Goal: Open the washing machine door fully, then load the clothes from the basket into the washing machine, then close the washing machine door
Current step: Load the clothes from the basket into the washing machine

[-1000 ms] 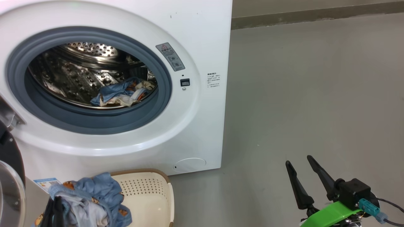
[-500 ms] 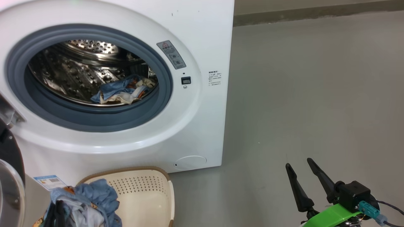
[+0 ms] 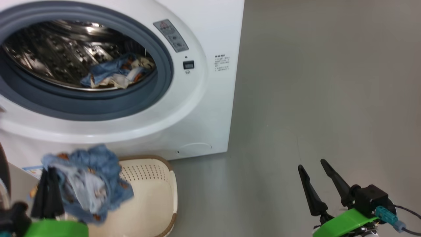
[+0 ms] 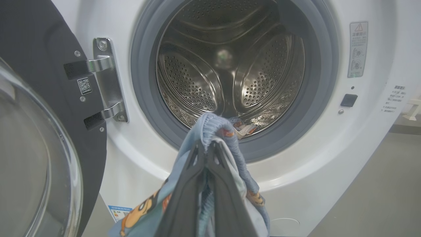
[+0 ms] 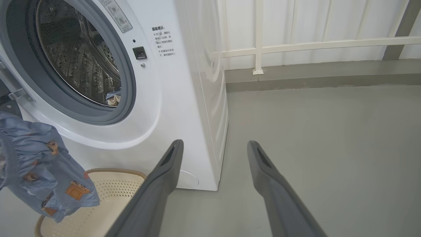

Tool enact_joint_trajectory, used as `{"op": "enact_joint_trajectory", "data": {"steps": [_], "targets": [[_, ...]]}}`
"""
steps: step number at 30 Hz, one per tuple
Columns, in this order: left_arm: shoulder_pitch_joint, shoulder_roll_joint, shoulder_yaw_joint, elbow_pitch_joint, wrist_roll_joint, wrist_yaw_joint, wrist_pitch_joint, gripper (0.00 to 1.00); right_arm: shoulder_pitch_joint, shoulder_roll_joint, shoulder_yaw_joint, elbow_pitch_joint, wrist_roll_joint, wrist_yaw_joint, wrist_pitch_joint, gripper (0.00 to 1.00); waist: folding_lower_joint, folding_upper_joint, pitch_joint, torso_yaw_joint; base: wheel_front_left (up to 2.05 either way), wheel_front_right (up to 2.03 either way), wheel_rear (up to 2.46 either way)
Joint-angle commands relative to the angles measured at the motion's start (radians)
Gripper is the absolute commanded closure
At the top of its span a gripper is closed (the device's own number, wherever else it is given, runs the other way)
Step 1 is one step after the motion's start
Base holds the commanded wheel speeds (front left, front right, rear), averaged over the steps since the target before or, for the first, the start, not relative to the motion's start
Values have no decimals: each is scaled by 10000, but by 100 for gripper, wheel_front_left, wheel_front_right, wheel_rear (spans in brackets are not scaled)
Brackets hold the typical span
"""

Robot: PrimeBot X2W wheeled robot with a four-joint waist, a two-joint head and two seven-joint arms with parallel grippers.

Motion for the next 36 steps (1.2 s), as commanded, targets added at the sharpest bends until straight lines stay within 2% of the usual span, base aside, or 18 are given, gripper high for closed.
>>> {"op": "enact_joint_trajectory", "data": {"steps": [1,12,22,28,36], "targets": [[-708,264,410,-91,123,-75,-65,100,-382,-56,197,-290,-3,16,-49,0,0,0,502,-107,0,0,0],[-3706,1306,356,1227,556,-367,-65,100,-913,87,179,-502,-57,16,-49,0,0,0,1809,-543,0,0,0],[-6776,2046,50,3448,719,-362,-44,100,-1260,341,206,-567,-20,16,-49,0,0,0,2670,-1138,0,0,0],[-8264,2316,-215,4681,670,-415,1,100,-1355,477,192,-578,36,16,-49,0,0,0,3211,-1411,0,0,0],[-10252,2385,-806,5936,840,-443,212,100,-1575,668,210,-700,31,16,-49,0,0,0,4321,-1655,0,0,0]]}}
